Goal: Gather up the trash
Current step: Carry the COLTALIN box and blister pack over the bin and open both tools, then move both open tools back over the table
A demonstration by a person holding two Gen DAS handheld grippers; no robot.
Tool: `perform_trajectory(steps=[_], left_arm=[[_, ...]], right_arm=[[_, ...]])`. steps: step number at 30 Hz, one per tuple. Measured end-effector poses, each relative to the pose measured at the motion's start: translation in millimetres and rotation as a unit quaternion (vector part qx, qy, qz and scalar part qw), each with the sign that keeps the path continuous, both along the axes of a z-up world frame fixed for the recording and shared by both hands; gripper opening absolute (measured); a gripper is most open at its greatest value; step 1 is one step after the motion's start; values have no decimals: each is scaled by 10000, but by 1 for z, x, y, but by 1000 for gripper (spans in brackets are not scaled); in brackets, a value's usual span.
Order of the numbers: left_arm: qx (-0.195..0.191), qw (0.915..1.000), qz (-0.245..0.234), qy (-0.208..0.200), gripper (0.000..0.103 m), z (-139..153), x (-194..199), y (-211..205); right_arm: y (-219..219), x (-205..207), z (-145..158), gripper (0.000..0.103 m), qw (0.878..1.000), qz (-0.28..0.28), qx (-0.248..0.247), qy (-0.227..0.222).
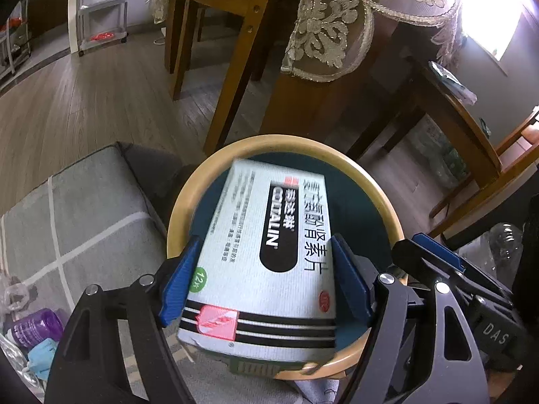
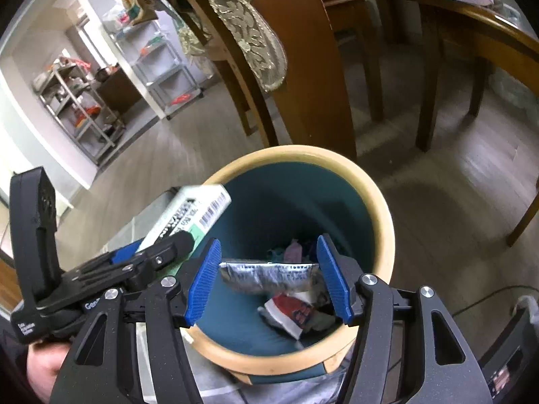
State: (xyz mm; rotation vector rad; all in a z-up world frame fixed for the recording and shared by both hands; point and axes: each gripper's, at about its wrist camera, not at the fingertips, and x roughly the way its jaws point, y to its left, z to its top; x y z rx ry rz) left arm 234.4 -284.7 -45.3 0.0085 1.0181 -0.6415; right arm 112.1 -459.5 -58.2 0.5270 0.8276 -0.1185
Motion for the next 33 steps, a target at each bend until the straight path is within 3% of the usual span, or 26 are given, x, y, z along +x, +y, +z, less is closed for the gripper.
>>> perform_trajectory(steps=[14, 33], left_arm=[[53, 9995, 259, -141, 78, 8, -10, 47], [353, 9945, 922, -348, 84, 23, -52, 179]], right_arm=[[4, 1, 0, 69, 9999, 16, 117, -87], [62, 11, 12, 73, 9969, 721, -23, -323]])
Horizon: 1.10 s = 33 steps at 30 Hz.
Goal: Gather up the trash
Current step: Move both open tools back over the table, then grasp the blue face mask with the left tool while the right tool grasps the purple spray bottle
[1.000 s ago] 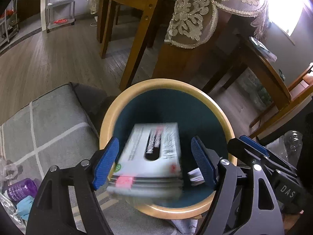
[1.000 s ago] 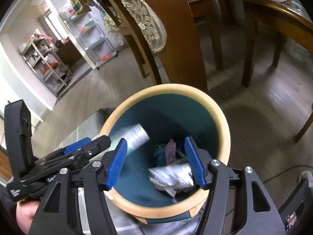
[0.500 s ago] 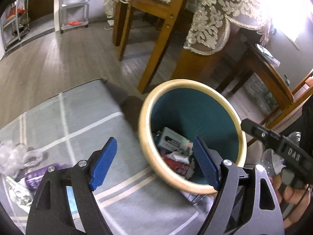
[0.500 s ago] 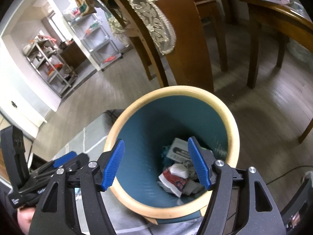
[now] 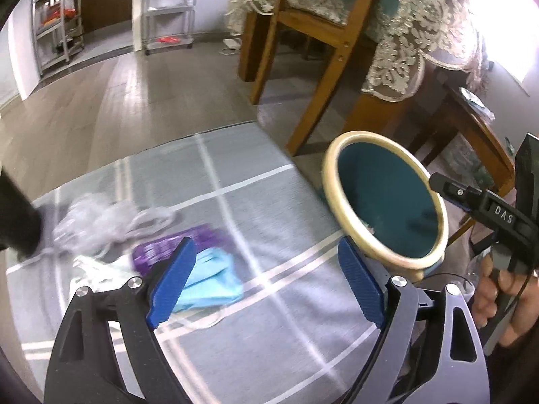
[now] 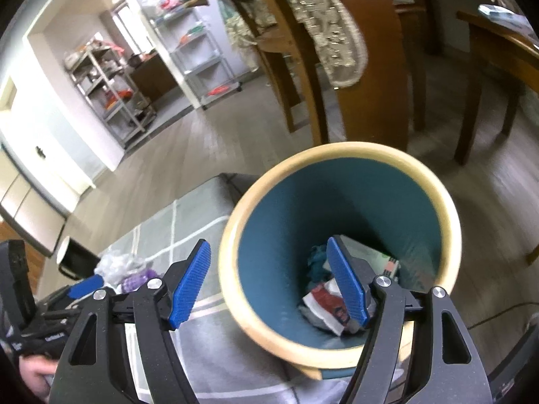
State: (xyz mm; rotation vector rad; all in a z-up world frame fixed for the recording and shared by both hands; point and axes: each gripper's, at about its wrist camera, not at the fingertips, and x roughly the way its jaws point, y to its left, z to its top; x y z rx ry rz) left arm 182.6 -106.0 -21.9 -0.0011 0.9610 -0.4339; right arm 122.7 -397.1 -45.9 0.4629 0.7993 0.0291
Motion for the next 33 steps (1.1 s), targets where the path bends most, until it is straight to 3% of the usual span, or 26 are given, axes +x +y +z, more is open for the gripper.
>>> perform_trajectory(steps=[19, 29, 33], left_arm=[[264, 9983, 510, 42, 85, -21, -24, 75], [301, 9988, 375, 56, 84, -35, -18, 76], [509, 9986, 113, -27, 81, -43, -11, 64]], right_arm=[[72, 6, -8, 73, 9944, 942, -449, 146], [107, 7, -15, 74, 9874, 1448, -559, 296], [114, 7, -18, 74, 9858, 1533, -579, 358]])
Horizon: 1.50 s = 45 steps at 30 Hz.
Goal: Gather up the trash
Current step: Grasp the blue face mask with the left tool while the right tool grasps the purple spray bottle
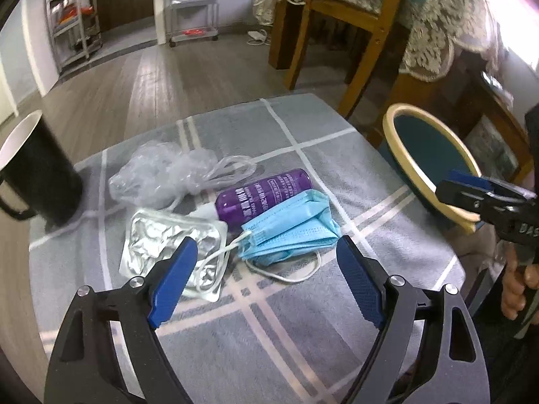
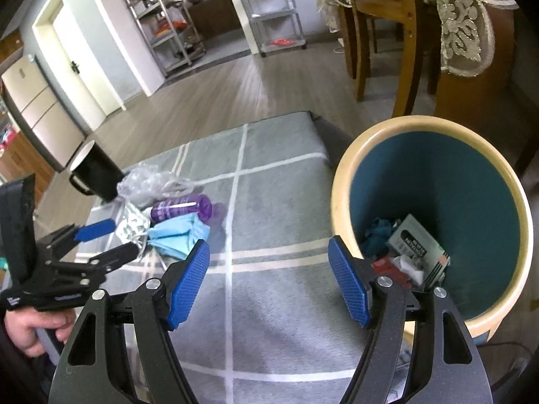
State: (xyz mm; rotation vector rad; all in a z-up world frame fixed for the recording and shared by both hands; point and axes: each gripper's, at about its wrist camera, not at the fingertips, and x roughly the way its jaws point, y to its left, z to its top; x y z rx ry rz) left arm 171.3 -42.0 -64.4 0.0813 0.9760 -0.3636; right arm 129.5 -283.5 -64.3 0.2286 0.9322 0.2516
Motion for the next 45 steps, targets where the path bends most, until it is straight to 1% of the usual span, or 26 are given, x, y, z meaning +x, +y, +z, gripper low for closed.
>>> perform_trajectory(steps=[2, 8, 11, 12, 14, 15, 16, 17, 18, 19, 22, 25, 28, 32, 37, 41, 44, 45], left_arm=[[96, 9999, -138, 31, 77, -6, 4, -8], [403, 9973, -612, -11, 76, -20, 9, -35], [546, 9956, -756, -26, 75, -28, 11, -45], [599, 9951, -782, -12, 72, -31, 13, -48], [648, 9945, -817, 85, 60, -38, 15, -51], [660, 9944, -822, 108, 56, -39, 15, -51], [674, 9943, -821, 131, 49, -40, 15, -51], [670, 9944, -807, 155, 45, -41, 15, -50], [652, 9946, -790, 166, 36, -41, 14, -49], [610, 9950, -768, 172, 30, -39, 13, -47], [453, 9963, -718, 162, 16, -33, 9, -41], [200, 9974, -661, 213, 10, -28, 4, -33], [-54, 9982, -542, 237, 7, -17, -1, -24], [-418, 9985, -306, 187, 7, 3, -12, -5], [-794, 9968, -1, 33, 7, 27, -18, 20], [-1045, 9937, 381, -113, 7, 41, -22, 44], [-1234, 9906, 563, -174, 7, 47, -20, 56], [-1328, 9889, 645, -190, 7, 49, -21, 62]], right_arm=[[0, 0, -1, 74, 10000, -1, 6, 23], [-2, 1, -5, 74, 9999, -52, 59, 100], [-2, 2, -6, 74, 9999, -64, 75, 120], [-1, 3, -7, 74, 9999, -62, 75, 124], [-1, 3, -7, 74, 9999, -57, 73, 129], [-1, 4, -8, 74, 9999, -52, 78, 135], [0, 4, -8, 74, 9999, -47, 79, 141], [0, 5, -8, 74, 9999, -44, 79, 145], [1, 5, -9, 74, 9998, -38, 81, 150], [1, 6, -9, 74, 9998, -35, 86, 154], [3, 7, -10, 74, 9998, -14, 104, 169], [5, 8, -10, 74, 9997, 28, 190, 180], [10, 9, -7, 74, 9997, 138, 179, 117], [18, 14, -5, 74, 9994, 320, 141, 80], [44, 25, -2, 74, 9964, 838, -91, -59], [72, 37, 1, 74, 9890, 1398, -407, -246], [91, 48, 1, 74, 9802, 1822, -687, -364], [99, 53, 0, 74, 9756, 1999, -818, -398]])
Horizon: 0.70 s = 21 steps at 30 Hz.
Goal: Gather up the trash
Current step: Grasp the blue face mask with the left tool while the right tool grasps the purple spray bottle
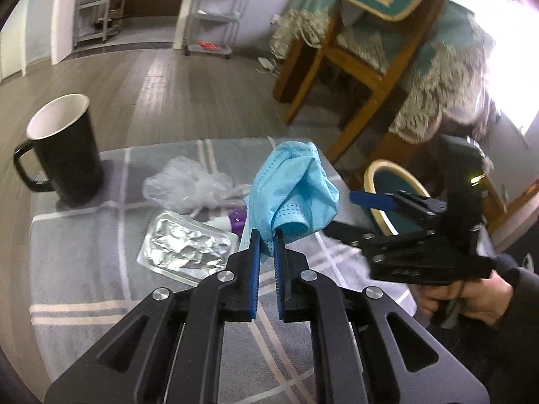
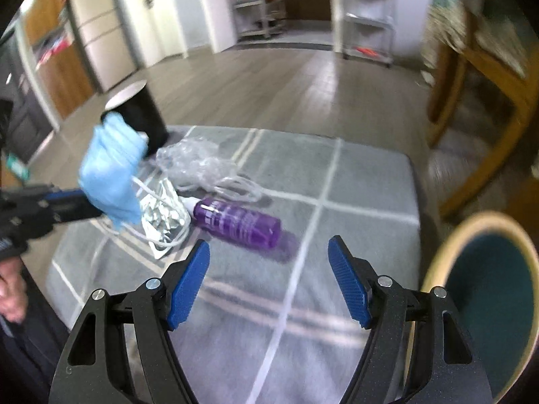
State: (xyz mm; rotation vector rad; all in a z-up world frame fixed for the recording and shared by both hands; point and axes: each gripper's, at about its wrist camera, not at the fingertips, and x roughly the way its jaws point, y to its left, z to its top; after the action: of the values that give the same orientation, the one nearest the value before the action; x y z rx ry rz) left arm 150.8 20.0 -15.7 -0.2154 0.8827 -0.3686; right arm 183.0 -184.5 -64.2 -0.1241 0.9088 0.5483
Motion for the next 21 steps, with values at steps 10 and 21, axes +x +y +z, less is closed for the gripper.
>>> perform_trajectory(steps=[10, 21], left_arm=[[-244, 9982, 536, 85, 7, -11, 4, 26], [-41, 9978, 572, 322, 7, -31, 12, 18]], right_arm=[[52, 27, -30, 74, 9905, 1141, -761, -19], [85, 24, -53, 47, 9746, 1649, -1501, -231]])
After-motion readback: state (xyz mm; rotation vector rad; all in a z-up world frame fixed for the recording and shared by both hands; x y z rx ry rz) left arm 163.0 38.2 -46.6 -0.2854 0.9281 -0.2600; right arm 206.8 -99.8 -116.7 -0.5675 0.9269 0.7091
